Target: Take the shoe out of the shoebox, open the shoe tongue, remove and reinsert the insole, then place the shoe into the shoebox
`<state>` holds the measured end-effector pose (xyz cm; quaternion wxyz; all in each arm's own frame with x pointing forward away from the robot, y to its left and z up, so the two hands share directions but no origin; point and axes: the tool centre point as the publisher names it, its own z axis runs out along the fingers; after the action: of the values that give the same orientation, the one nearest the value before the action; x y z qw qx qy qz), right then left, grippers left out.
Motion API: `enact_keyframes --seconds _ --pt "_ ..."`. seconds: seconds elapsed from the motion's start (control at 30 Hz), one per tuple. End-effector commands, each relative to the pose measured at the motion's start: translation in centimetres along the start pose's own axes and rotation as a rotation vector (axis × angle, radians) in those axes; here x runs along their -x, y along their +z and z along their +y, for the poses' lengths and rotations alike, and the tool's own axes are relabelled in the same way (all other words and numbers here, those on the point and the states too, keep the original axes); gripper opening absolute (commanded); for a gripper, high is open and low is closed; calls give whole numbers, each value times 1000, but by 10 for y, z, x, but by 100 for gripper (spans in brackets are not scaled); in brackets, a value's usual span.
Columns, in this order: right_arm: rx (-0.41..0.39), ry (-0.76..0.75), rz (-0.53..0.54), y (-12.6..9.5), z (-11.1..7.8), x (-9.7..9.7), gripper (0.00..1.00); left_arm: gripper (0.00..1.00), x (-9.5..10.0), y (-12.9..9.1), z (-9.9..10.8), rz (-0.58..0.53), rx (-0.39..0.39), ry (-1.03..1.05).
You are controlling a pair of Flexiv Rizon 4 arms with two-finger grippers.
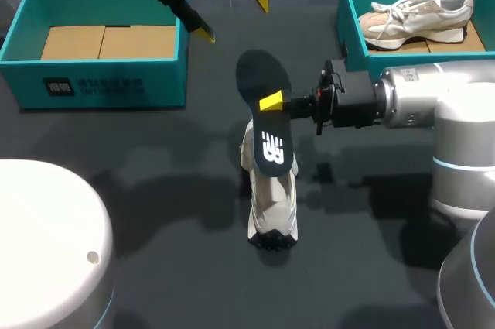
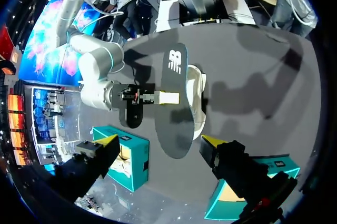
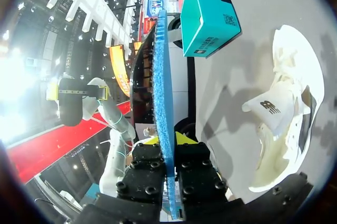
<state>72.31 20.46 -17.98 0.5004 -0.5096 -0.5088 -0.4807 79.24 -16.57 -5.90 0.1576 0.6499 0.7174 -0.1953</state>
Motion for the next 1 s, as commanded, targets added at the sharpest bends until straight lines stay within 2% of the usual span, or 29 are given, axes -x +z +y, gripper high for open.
enact_keyframes --seconds 0.03,0.17,0.47,1.0 --pt "2 0 -2 1 -1 0 0 100 15 9 8 348 -2 -2" --pt "2 0 -2 1 -1 0 0 100 22 17 9 437 16 -3" --pt "2 0 -2 1 -1 0 0 100 34 22 8 505 22 13" --pt "2 0 -2 1 -1 0 0 100 46 35 7 526 -18 37"
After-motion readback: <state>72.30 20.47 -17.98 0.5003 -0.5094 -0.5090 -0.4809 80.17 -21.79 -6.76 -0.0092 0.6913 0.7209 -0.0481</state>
